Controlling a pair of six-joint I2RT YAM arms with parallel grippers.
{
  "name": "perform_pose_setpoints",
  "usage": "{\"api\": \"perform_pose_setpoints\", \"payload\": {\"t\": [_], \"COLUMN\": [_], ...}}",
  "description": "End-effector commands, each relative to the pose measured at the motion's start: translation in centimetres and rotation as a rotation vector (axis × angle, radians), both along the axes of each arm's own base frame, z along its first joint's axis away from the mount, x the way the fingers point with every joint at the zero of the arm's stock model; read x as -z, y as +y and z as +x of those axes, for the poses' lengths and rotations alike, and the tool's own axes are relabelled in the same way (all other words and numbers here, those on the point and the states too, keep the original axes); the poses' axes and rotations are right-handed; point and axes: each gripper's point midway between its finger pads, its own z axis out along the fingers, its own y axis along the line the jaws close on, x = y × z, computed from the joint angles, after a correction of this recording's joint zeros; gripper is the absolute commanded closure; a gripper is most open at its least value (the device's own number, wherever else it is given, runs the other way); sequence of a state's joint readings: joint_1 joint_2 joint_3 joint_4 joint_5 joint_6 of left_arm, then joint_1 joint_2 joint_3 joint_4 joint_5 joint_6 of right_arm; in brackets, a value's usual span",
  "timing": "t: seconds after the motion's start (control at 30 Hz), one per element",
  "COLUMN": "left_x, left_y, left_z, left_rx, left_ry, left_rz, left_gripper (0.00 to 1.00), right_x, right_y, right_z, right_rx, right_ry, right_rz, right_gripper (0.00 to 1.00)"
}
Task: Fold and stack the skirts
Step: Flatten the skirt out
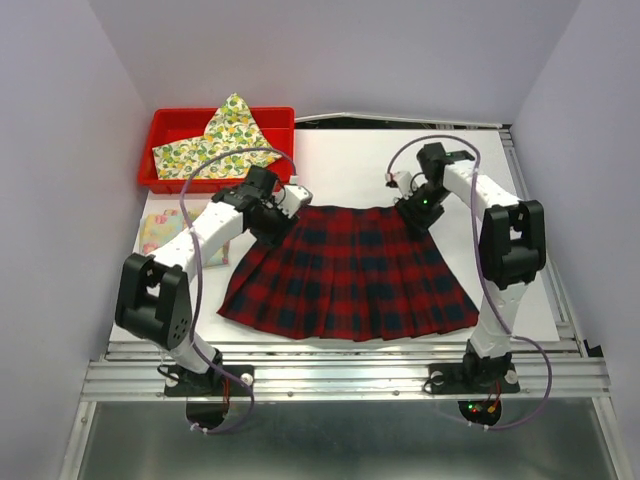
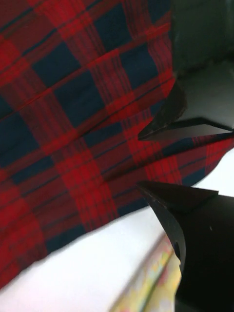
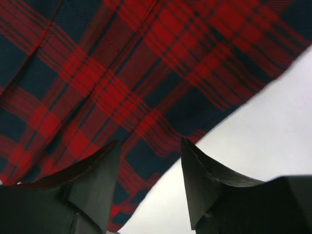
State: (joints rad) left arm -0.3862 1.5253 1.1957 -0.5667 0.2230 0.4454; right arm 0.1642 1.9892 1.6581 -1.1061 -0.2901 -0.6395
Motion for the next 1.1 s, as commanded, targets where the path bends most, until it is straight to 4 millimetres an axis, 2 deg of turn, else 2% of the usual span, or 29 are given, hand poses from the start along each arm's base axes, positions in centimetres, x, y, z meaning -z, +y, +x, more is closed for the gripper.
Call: {"api": "perform_pose_setpoints", "payload": {"t": [0.0,0.07,0.1,0.17,0.2,0.23,0.27,0.3,0.33,0.37,0.43,0.47,0.5,0.53,0.57,0.6,0.63,0.67,0.7,0.73,0.77,0.8,0.83,0.87,0.9,0.97,1.0,1.03,1.07], "left_x": [3.0,3.9,5.4,5.7,7.5,7.9,7.4,9.1,9.4,9.8,10.2,8.1,10.4,10.2,7.2,8.9,8.3,7.2,5.8,6.1,3.0,1.2,-0.1,-0.8,-4.4,-6.2,-9.5,-10.4,-9.8], "left_y": [-0.8,-1.5,-1.7,-2.7,-3.1,-3.9,-5.4,-6.2,-7.3,-9.2,-11.2,-13.2,-13.8,-14.5,-16.4,-16.8,-16.7,-16.7,-16.2,-15.5,-15.1,-14.5,-14.7,-13.5,-13.4,-12.2,-11.7,-11.5,-10.9], "left_z": [-2.1,-1.9,-1.7,-0.5,-0.4,-0.3,1.0,1.3,1.2,3.0,4.6,7.8,8.5,10.0,13.4,14.6,16.5,18.5,21.0,21.4,22.1,23.5,23.3,23.4,22.9,21.9,20.9,20.0,18.8], "left_rx": [0.06,0.053,0.042,0.045,0.055,0.079,0.107,0.121,0.14,0.144,0.153,0.161,0.146,0.136,0.134,0.129,0.107,0.085,0.053,0.044,0.034,0.017,0.017,-0.002,0.001,-0.014,-0.012,-0.003,-0.01], "left_ry": [0.112,0.144,0.19,0.202,0.257,0.281,0.263,0.312,0.347,0.344,0.356,0.273,0.312,0.287,0.176,0.173,0.103,0.02,-0.095,-0.115,-0.184,-0.249,-0.268,-0.265,-0.299,-0.29,-0.326,-0.321,-0.288], "left_rz": [0.068,0.078,0.089,0.075,0.093,0.076,0.057,0.059,0.035,0.013,-0.014,-0.055,-0.04,-0.045,-0.098,-0.092,-0.067,-0.059,-0.039,-0.023,-0.045,-0.077,-0.103,-0.122,-0.177,-0.198,-0.227,-0.246,-0.244], "left_gripper": [0.53,0.53,0.57,0.6,0.63,0.65,0.67,0.67,0.68,0.68,0.68,0.68,0.68,0.68,0.66,0.62,0.5,0.43,0.3,0.26,0.23,0.19,0.18,0.18,0.18,0.18,0.18,0.18,0.17], "right_x": [3.7,5.6,7.4,8.9,9.8,10.0,10.0,9.9,9.1,9.2,8.4,7.7,7.2,6.9,6.5,6.0,5.6,5.3,4.8,4.6,4.4,4.2,4.1,4.1,4.0,3.6,3.3,2.6,1.9], "right_y": [-0.2,-1.4,-2.8,-4.3,-5.3,-6.1,-6.9,-7.6,-7.8,-8.4,-8.5,-8.4,-8.0,-7.4,-6.9,-6.4,-5.4,-4.5,-2.6,-1.6,-0.4,1.9,2.9,4.1,6.1,8.2,9.3,10.8,11.8], "right_z": [0.4,-0.3,-1.9,-4.1,-6.5,-7.6,-8.4,-9.2,-9.7,-11.0,-12.4,-12.8,-13.9,-14.3,-14.5,-14.2,-14.8,-14.9,-14.9,-14.8,-14.7,-14.5,-14.3,-14.2,-13.9,-13.5,-13.3,-13.1,-12.5], "right_rx": [-0.009,-0.016,-0.024,-0.072,-0.093,-0.107,-0.108,-0.1,-0.104,-0.105,-0.115,-0.11,-0.114,-0.112,-0.097,-0.085,-0.084,-0.073,-0.057,-0.053,-0.049,-0.042,-0.057,-0.039,-0.024,-0.012,-0.002,0.006,0.035], "right_ry": [-0.041,-0.025,0.021,0.076,0.127,0.145,0.16,0.17,0.156,0.18,0.198,0.194,0.234,0.248,0.26,0.256,0.291,0.31,0.349,0.366,0.382,0.413,0.418,0.44,0.474,0.499,0.513,0.527,0.536], "right_rz": [-0.089,-0.153,-0.222,-0.288,-0.321,-0.355,-0.366,-0.373,-0.378,-0.377,-0.372,-0.36,-0.33,-0.294,-0.273,-0.249,-0.206,-0.177,-0.12,-0.092,-0.058,0.0,0.028,0.05,0.1,0.159,0.187,0.255,0.296], "right_gripper": [0.46,0.49,0.52,0.53,0.54,0.54,0.54,0.54,0.54,0.54,0.53,0.53,0.52,0.51,0.5,0.48,0.47,0.45,0.43,0.42,0.41,0.4,0.4,0.39,0.39,0.39,0.39,0.38,0.37]}}
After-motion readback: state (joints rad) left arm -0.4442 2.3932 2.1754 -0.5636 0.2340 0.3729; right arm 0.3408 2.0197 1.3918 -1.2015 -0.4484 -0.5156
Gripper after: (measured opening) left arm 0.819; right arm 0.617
